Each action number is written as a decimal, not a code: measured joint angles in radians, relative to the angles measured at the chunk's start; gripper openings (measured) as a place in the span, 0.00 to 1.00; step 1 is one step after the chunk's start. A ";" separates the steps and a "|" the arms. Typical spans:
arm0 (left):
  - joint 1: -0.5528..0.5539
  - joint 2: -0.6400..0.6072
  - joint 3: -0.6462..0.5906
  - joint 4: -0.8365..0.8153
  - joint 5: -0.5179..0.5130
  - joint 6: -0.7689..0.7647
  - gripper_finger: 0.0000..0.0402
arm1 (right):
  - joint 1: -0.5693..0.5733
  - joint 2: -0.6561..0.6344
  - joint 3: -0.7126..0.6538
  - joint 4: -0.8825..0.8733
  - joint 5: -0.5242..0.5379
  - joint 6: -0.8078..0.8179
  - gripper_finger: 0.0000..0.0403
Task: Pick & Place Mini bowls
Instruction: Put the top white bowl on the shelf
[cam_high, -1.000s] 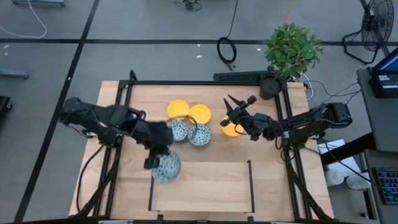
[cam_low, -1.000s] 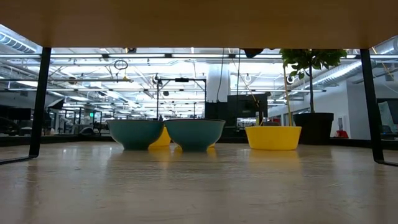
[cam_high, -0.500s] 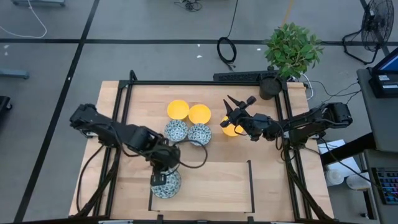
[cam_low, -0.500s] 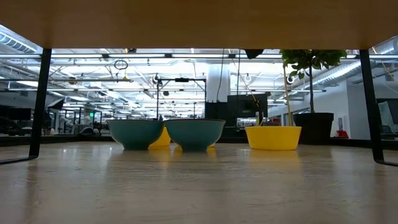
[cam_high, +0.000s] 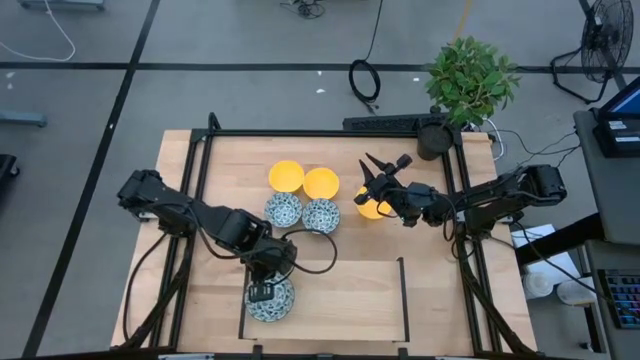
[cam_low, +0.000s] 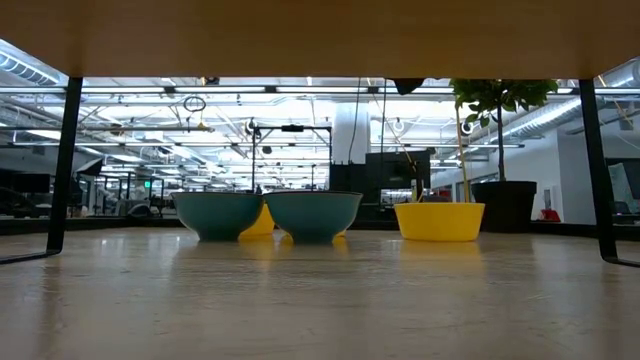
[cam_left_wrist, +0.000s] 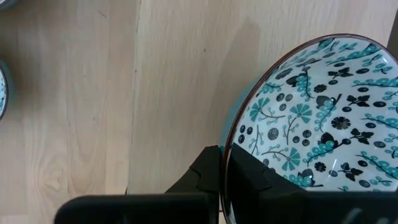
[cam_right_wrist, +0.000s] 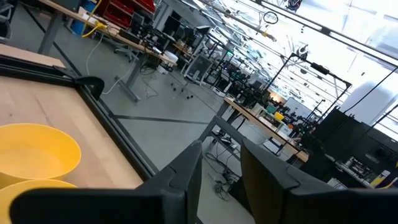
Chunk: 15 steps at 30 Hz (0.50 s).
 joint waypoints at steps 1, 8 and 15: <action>0.000 0.000 0.000 0.000 0.000 0.000 0.04 | 0.000 0.000 0.000 0.000 0.000 0.000 0.25; 0.001 0.000 0.000 0.002 -0.005 -0.006 0.11 | 0.000 0.000 0.000 0.000 0.000 0.000 0.25; 0.010 -0.007 0.000 0.028 -0.026 -0.029 0.20 | 0.000 0.000 0.000 0.000 0.000 0.000 0.25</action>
